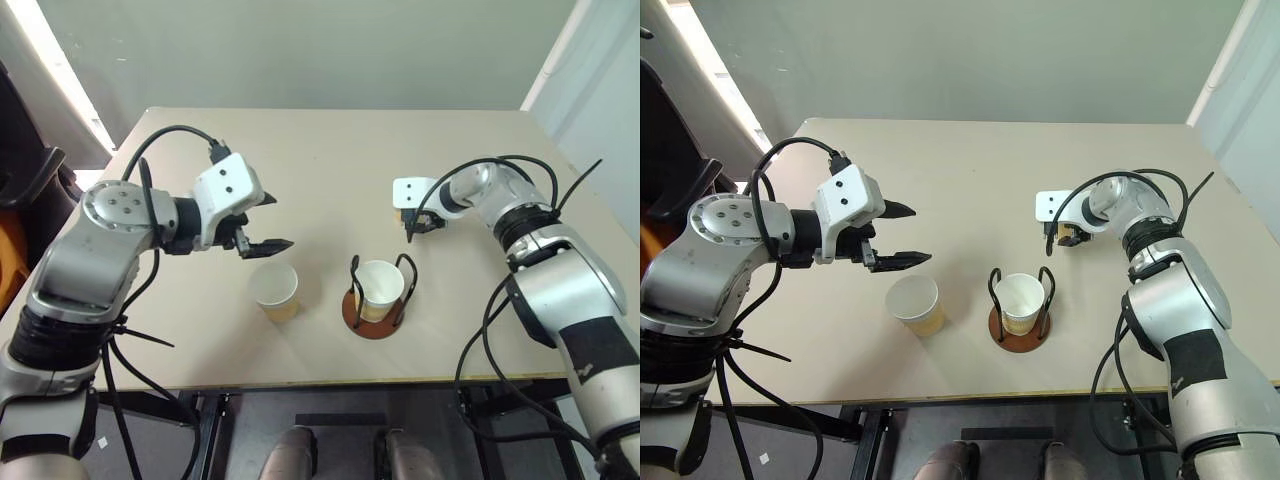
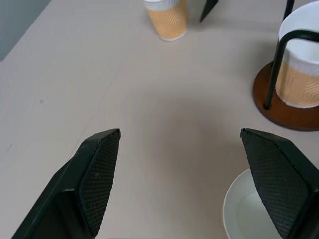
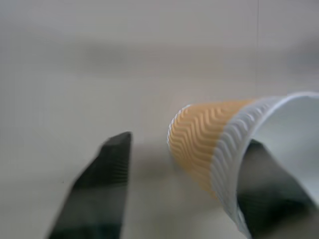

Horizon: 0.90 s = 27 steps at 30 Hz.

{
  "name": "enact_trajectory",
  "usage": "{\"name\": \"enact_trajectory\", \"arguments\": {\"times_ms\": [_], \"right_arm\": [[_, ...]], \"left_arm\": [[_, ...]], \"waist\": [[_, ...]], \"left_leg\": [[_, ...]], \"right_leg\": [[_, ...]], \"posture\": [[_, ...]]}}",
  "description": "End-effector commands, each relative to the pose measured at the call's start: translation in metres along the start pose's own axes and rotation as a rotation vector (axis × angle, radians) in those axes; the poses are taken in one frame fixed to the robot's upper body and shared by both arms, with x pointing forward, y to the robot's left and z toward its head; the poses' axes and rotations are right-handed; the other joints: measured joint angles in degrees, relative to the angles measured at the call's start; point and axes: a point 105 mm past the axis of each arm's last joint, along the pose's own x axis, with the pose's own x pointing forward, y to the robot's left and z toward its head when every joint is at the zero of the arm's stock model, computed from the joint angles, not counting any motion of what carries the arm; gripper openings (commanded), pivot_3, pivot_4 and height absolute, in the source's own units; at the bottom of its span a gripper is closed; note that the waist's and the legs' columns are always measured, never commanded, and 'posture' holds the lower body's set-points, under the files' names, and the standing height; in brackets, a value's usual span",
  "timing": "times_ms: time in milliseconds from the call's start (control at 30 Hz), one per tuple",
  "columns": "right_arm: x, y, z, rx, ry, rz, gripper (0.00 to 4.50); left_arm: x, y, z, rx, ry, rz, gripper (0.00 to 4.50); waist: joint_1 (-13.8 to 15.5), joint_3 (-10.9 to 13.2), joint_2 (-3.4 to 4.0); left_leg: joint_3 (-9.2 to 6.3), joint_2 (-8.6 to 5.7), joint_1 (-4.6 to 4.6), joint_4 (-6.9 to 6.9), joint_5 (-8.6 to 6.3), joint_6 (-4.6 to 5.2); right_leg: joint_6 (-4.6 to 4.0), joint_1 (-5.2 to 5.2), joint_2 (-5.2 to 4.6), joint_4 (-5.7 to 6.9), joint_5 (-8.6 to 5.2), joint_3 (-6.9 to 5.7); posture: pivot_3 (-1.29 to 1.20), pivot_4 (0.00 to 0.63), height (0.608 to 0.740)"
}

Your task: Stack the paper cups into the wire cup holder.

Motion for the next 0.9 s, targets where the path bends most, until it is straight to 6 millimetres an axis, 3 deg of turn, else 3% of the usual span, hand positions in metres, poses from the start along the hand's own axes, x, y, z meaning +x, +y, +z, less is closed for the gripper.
{"name": "enact_trajectory", "arguments": {"times_ms": [33,167,300,367,467,600,767,900], "right_arm": [[-0.013,-0.012,0.004,0.014,-0.03,-0.029,1.36],[-0.031,-0.021,0.016,-0.019,-0.104,-0.014,0.03],[-0.06,-0.024,0.035,-0.063,-0.241,0.078,0.03],[-0.09,-0.019,0.055,-0.144,-0.359,0.169,0.03],[-0.127,-0.001,0.083,-0.255,-0.508,0.234,0.03],[-0.158,0.035,0.101,-0.357,-0.588,0.328,0.03],[-0.156,0.065,0.096,-0.451,-0.526,0.415,0.03],[-0.15,0.074,0.096,-0.475,-0.504,0.451,0.03]], "left_arm": [[-0.01,0.007,0.013,0.041,-0.027,0.042,4.15],[-0.009,0.009,0.012,0.059,-0.025,0.042,4.15],[-0.014,0.007,0.019,0.073,-0.065,-0.01,4.15],[-0.022,0.003,0.027,0.088,-0.11,-0.061,4.15],[-0.035,-0.004,0.041,0.073,-0.194,-0.15,4.15],[-0.049,-0.011,0.042,0.06,-0.233,-0.247,4.15],[-0.055,-0.014,0.029,0.026,-0.19,-0.294,4.15],[-0.05,-0.013,0.014,0.01,-0.135,-0.285,4.15]], "waist": [[0.0,0.0,0.0],[0.01,0.0,0.0],[-0.02,0.01,0.01],[-0.05,0.01,0.01],[0.01,0.01,0.02],[-0.03,0.0,0.0],[-0.34,0.0,0.0],[-0.52,0.0,0.0]], "left_leg": [[0.0,0.0,0.0,0.0,0.01,0.0],[0.0,0.0,-0.02,0.0,0.02,0.0],[0.01,0.0,-0.08,0.0,0.07,-0.11],[0.01,0.0,-0.08,-0.02,0.21,-0.38],[0.02,0.03,-0.25,-0.06,0.29,-0.54],[-0.04,0.06,-0.1,-0.04,0.3,-0.58],[-0.05,0.08,0.07,-0.03,0.25,-0.47],[-0.05,0.12,0.29,-0.04,0.19,0.16]], "right_leg": [[-0.01,0.0,0.0,0.0,0.01,0.0],[-0.03,0.0,0.0,0.0,0.03,-0.02],[-0.03,-0.03,0.01,-0.04,0.03,-0.04],[-0.03,-0.02,0.02,-0.05,0.02,-0.05],[-0.07,-0.04,0.08,-0.1,0.0,-0.11],[-0.15,0.19,0.14,-0.17,-0.12,-0.11],[-0.45,0.21,0.13,-0.15,-0.4,-0.03],[-0.71,0.26,0.12,0.1,-0.46,-0.03]], "posture": [[0.0,0.15,0.74],[0.0,0.15,0.74],[0.0,0.15,0.74],[0.0,0.15,0.74],[0.0,0.15,0.74],[0.0,0.15,0.74],[0.0,0.15,0.74],[0.0,0.15,0.74]]}}
